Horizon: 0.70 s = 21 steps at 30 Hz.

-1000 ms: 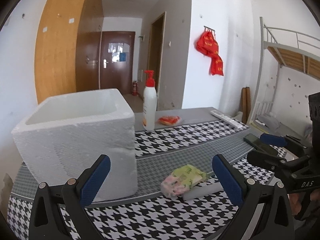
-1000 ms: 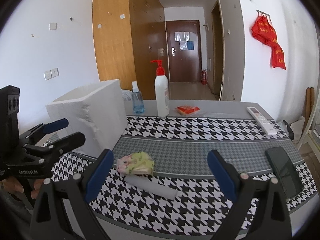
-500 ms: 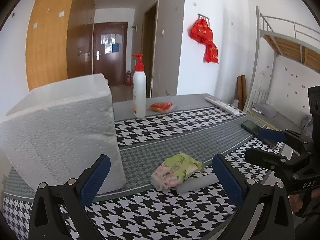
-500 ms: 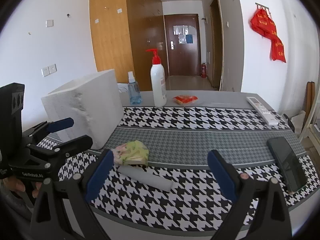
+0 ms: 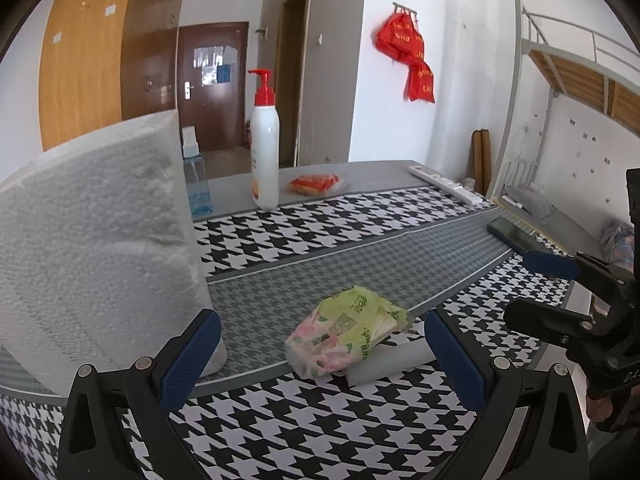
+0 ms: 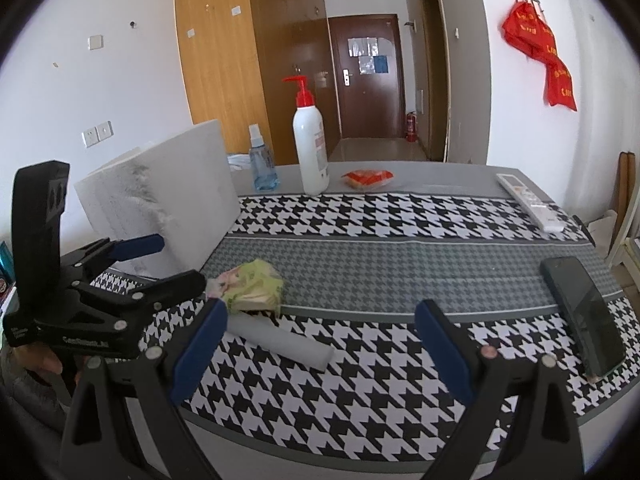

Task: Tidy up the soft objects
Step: 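Move the left tool to the pink-and-green packet while the right tool approaches the white tube, then close the left tool on the packet while the right tool grasps the white tube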

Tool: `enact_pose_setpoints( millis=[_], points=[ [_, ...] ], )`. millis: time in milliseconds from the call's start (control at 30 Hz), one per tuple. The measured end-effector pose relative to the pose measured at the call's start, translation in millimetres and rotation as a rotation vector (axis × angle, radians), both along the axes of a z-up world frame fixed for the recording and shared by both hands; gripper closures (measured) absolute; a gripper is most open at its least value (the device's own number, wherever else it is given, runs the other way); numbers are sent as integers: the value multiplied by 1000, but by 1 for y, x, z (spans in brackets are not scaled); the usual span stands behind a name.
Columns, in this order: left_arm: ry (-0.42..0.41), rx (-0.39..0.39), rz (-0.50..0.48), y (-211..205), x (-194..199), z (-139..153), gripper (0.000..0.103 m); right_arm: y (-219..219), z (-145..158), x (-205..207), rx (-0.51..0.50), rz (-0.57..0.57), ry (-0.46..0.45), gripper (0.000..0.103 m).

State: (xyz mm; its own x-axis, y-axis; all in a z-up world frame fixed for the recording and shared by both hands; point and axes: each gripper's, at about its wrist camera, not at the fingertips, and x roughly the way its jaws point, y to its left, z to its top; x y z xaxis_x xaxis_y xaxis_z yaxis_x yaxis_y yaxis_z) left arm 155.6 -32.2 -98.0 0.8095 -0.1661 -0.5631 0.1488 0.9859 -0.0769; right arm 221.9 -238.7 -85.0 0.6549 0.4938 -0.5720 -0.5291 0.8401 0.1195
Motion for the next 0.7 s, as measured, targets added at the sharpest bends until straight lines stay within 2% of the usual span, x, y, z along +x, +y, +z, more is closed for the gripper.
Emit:
enact_pose_setpoints(
  millis=[267, 600, 700],
  points=[
    [45, 4, -31, -8, 12, -7, 4, -3, -7, 4, -1, -7, 19, 6],
    [135, 23, -69, -18, 33, -22, 22, -4, -13, 8, 10, 11, 50, 6],
    [167, 22, -73, -18, 39, -26, 23, -4, -13, 8, 11, 18, 54, 6]
  ],
)
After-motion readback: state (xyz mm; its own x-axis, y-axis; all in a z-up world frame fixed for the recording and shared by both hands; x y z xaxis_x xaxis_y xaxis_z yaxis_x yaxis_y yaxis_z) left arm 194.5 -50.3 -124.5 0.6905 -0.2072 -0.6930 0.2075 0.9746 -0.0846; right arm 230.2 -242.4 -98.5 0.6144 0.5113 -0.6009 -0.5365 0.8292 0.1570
